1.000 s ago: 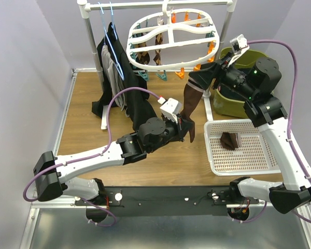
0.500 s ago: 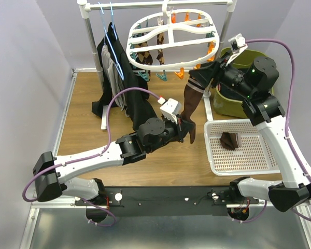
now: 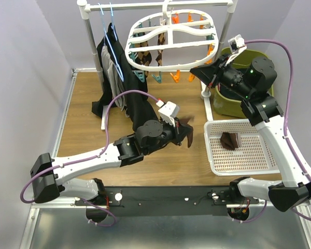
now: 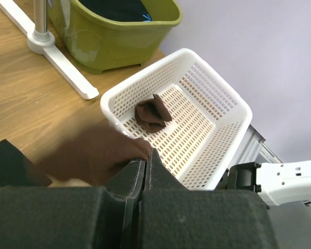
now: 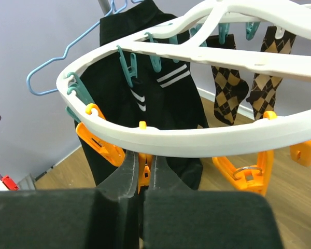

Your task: Remove the socks clipped to the hanger

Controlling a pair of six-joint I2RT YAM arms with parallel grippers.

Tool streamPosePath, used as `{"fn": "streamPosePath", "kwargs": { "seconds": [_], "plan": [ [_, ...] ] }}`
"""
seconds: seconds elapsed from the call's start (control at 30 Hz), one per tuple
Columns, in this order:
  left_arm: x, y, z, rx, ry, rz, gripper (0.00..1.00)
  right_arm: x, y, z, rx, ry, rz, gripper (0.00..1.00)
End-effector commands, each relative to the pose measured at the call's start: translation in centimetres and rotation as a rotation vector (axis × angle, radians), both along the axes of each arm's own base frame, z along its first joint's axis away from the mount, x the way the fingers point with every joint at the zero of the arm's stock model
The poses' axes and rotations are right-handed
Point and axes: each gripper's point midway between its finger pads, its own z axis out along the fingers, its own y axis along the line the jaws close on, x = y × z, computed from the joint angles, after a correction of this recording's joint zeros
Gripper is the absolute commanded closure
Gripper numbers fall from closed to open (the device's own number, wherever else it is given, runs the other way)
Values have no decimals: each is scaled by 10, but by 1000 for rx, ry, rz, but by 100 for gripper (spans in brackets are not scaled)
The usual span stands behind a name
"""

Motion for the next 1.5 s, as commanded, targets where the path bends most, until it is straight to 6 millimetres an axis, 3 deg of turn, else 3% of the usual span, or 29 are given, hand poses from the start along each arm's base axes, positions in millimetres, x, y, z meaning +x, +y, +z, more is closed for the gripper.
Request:
{"fn": "streamPosePath", "kwargs": {
  "seconds": [0.0, 0.03, 0.07, 0.1, 0.2, 0.33, 0.37, 0.53, 0.63, 0.77, 0.8, 0.83, 0.93, 1.2, 1.47],
  "plan": [
    [-13, 5, 6, -45, 22, -40, 100, 4, -2, -7, -8, 27, -26, 99],
    [-14, 7, 8, -53, 24, -42, 100, 3, -2, -8, -10, 33, -27, 96],
    [-16, 7, 9, -63, 22, -48, 100, 2, -3, -9, -12, 39, -33, 86],
    [-17, 7, 5, -57, 25, -53, 100, 2, -6, -13, -16, 54, -52, 64],
    [-18, 10, 8, -61, 20, -53, 100, -2, -12, -24, -32, 108, -76, 36],
    [-20, 15, 15, -79, 12, -55, 100, -17, -19, -51, -61, 185, -84, 20],
    [-20, 15, 18, -81, 6, -57, 100, -22, -20, -63, -82, 219, -78, 11],
    [-21, 21, 24, -84, -5, -47, 100, -49, -32, -105, -154, 303, -78, 6],
    [-21, 24, 24, -88, -10, -46, 100, -75, -36, -125, -178, 333, -34, 1],
    [-21, 25, 30, -85, -19, -44, 100, -115, -20, -144, -161, 336, 164, 0],
    [-23, 24, 31, -94, -14, -57, 100, -132, -14, -142, -155, 314, 266, 0],
    [-26, 22, 35, -111, -20, -74, 100, -140, -11, -155, -156, 335, 311, 0],
    [-36, 18, 42, -116, -46, -141, 100, -158, -6, -158, -130, 307, 406, 0],
    [-66, 15, 63, -175, -109, -315, 100, -181, 4, -155, -73, 286, 575, 1],
    [-86, 12, 82, -238, -145, -425, 100, -171, 6, -166, -82, 337, 538, 20]
  ]
}}
